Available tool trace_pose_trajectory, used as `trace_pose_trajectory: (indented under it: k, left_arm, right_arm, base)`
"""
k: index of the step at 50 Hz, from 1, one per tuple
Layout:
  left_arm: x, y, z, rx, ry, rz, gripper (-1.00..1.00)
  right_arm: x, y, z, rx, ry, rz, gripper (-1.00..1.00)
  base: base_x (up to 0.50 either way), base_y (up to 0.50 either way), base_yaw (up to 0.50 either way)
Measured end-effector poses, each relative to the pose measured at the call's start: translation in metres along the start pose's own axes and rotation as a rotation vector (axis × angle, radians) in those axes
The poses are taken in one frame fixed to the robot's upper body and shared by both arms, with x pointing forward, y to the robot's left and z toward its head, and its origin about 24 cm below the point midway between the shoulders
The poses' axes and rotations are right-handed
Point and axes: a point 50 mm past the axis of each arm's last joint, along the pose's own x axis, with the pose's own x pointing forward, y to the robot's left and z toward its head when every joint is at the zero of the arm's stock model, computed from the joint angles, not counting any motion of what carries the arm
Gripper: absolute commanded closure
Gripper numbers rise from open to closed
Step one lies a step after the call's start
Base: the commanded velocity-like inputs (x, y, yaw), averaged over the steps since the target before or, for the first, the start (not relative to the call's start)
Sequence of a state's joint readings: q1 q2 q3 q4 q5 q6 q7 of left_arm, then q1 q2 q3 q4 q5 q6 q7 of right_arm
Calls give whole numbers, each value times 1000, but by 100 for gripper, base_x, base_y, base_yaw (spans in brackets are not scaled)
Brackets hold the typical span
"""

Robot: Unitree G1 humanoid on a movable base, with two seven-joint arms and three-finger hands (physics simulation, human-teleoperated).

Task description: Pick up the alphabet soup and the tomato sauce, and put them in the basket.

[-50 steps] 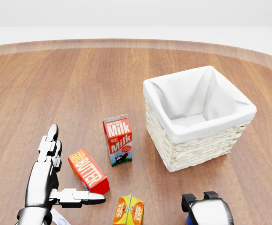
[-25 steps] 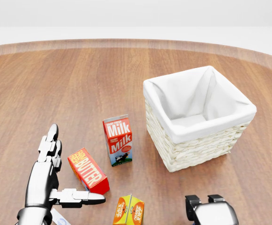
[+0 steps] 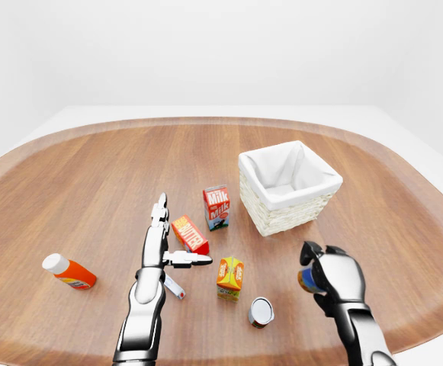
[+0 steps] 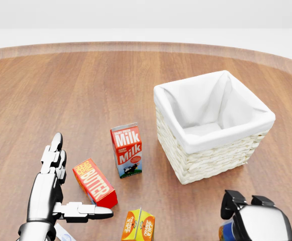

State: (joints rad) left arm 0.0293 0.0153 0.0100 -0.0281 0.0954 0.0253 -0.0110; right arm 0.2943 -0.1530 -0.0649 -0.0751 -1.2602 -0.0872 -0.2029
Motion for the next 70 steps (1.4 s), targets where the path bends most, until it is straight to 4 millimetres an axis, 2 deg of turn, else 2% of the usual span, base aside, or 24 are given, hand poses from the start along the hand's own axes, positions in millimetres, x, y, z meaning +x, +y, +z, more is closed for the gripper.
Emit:
trace_pose_trajectory:
  k: [16,29,46,59,70]
  left_arm:
    - [0,0,0,0,0,0,-100]
    - [0,0,0,0,0,0,-100]
    - [1,1,0,-6,4,4,-100]
    - [2,1,0,-9,7,5,-100]
    - [2,1,0,-9,7,3,-100]
  right_arm:
    - [-4,-39,-1,169,63,-105,100]
    - [8,-75,18,240,-29,-191,100]
    - [40,-122,41,256,-138,-271,100]
    - [77,-151,57,217,-180,-289,100]
    - [110,-166,78,152,-227,-291,100]
  base:
    - [0,0,0]
    - [0,0,0]
    - [0,0,0]
    - [0,0,0]
    - [0,0,0]
